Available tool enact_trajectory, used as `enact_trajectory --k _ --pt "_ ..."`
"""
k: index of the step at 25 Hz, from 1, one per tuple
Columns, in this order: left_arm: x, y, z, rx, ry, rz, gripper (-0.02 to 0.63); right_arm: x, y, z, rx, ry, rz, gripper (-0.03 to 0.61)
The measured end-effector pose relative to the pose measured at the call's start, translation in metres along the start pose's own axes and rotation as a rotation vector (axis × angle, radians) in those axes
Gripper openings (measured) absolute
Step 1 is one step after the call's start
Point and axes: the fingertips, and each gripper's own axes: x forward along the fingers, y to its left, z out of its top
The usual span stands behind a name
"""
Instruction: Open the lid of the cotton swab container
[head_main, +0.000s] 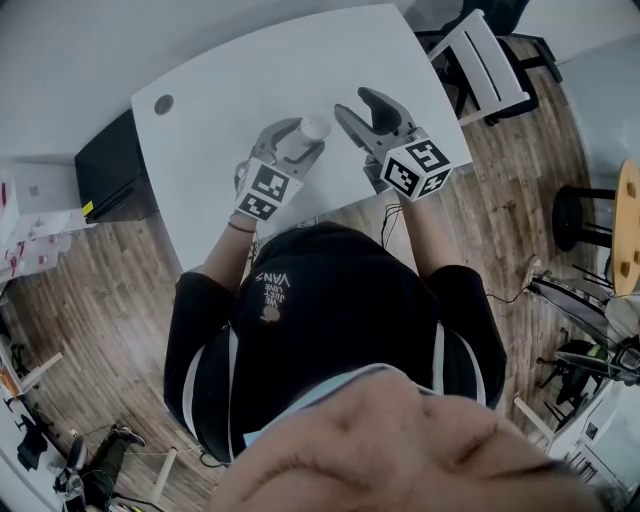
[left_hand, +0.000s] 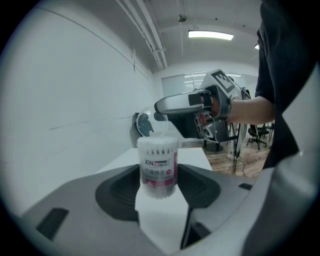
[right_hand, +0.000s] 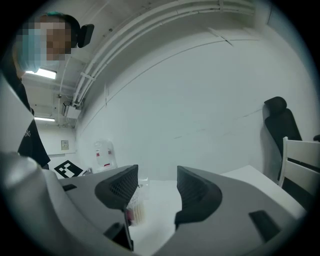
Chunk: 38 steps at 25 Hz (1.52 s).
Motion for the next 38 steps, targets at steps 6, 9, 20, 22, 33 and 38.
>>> enact_trajectory --k 6,9,20,22,33,38 --pt "-0.004 0.001 0.005 -0.001 -0.022 -0.003 0.241 -0.005 -0.012 -0.008 0.007 0.023 -0.045 0.25" --pt "-0.005 0.0 0.008 0.005 -0.036 -0.008 0.241 -0.006 -0.021 -0.015 0.022 0.034 -0.08 0.25" --pt "-0.005 0.0 0.013 0.012 -0.052 -0.011 0.241 -0.004 -0.034 -0.033 0.064 0.07 -0.114 0.25" --pt "-0.004 0.0 0.012 0.01 -0.05 -0.01 0.241 -0.003 -0.034 -0.034 0.067 0.071 -0.112 0.25" --pt "-0.005 0.0 0.01 0.006 -0.041 -0.003 0.241 -0.002 -0.029 -0.028 0.056 0.062 -0.098 0.25" --pt "-0.005 -0.001 0.01 0.006 -0.038 0.001 0.241 -0.005 -0.022 -0.016 0.042 0.028 -0.084 0.252"
